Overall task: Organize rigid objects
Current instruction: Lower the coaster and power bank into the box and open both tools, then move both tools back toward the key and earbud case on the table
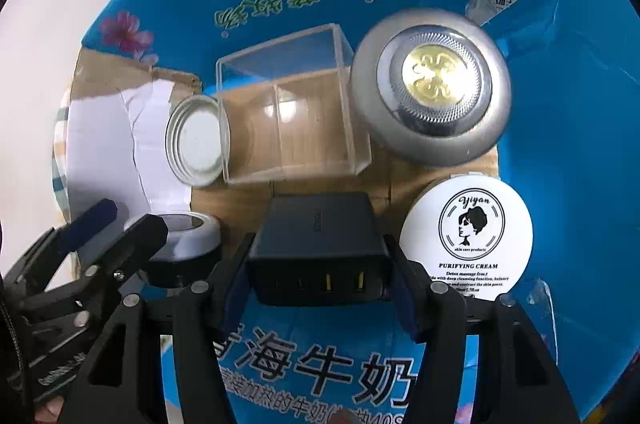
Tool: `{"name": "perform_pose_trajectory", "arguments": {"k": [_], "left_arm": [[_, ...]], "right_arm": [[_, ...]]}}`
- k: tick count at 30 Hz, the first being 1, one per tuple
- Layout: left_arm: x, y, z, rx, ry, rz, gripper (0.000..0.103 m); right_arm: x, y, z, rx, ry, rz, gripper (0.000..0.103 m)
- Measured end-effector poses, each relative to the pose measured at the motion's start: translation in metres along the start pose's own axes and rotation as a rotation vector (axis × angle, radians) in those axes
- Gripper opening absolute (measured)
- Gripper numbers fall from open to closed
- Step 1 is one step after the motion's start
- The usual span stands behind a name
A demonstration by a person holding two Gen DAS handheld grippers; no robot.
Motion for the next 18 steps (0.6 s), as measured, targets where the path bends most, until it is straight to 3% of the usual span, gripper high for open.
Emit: {"name": "perform_pose_trajectory", "arguments": {"k": [3,5,8,13,18], "left_arm": [[-0.009,0.002,0.003,0.002,0.012,0.003,0.085],[-0.017,0.0,0.005,0.006,0.028,-0.021,0.095],[-0.024,-0.002,0.008,-0.006,0.038,0.002,0.102],[-0.035,0.005,0.014,0.029,0.049,-0.065,0.103],[-0.055,0.013,0.022,0.032,0.071,-0.076,0.103]], "right_arm": [[-0.005,-0.001,0.005,-0.019,0.009,0.003,0.066],[-0.011,-0.003,0.009,-0.038,0.017,0.008,0.071],[-0.022,0.004,0.009,-0.066,0.063,0.08,0.097],[-0.04,0.009,0.018,-0.111,0.114,0.13,0.099],[-0.064,0.015,0.032,-0.123,0.131,0.174,0.099]]}}
Point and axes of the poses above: each gripper's, at about its wrist camera, not at the fingertips, and x roughly the way its jaws point, y to its right, z to its underside, the point moved 10 cm from there along x, roughly the way its jaws point, and after that the axes turned 7 degrees about x, right-handed, at the moved point
